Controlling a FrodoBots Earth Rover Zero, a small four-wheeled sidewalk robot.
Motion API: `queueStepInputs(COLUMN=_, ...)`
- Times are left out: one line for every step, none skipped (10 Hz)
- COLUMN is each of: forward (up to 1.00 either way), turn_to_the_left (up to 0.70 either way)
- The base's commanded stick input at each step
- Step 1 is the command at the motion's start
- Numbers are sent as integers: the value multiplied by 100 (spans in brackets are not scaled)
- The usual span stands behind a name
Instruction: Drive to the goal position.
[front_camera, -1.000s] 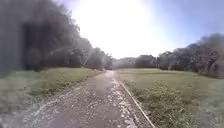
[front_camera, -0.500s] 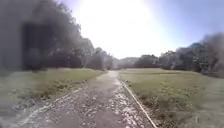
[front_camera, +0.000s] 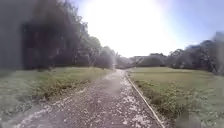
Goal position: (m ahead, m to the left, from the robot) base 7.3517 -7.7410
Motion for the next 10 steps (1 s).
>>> queueStepInputs(forward=50, turn_to_the_left=0)
queueStepInputs(forward=50, turn_to_the_left=0)
queueStepInputs(forward=50, turn_to_the_left=0)
queueStepInputs(forward=50, turn_to_the_left=0)
queueStepInputs(forward=50, turn_to_the_left=0)
queueStepInputs(forward=50, turn_to_the_left=0)
queueStepInputs(forward=50, turn_to_the_left=-12)
queueStepInputs(forward=50, turn_to_the_left=-25)
queueStepInputs(forward=50, turn_to_the_left=-6)
queueStepInputs(forward=50, turn_to_the_left=0)
